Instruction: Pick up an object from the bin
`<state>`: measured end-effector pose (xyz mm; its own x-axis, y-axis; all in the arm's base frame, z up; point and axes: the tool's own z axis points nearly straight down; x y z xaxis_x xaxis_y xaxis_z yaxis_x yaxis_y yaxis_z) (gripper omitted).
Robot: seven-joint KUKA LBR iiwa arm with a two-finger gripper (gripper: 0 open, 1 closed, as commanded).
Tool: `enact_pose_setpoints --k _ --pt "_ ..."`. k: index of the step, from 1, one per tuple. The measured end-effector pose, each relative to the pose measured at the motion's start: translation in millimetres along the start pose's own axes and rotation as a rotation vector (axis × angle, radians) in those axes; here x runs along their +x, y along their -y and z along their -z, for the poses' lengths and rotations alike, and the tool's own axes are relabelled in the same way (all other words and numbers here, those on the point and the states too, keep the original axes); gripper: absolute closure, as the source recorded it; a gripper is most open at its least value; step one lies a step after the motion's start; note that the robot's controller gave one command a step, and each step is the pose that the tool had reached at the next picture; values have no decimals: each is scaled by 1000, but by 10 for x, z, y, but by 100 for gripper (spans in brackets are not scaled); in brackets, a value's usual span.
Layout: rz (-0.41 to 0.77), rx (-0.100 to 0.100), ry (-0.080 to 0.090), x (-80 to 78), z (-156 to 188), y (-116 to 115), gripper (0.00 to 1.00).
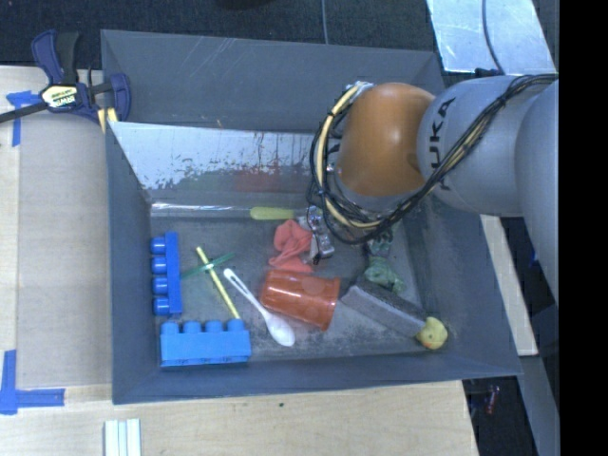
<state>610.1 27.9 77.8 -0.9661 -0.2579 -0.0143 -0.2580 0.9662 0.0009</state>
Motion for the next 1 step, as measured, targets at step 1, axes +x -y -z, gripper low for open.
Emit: enact_pose_setpoints --k 1 --pt "14 0 1 -11 1057 23 100"
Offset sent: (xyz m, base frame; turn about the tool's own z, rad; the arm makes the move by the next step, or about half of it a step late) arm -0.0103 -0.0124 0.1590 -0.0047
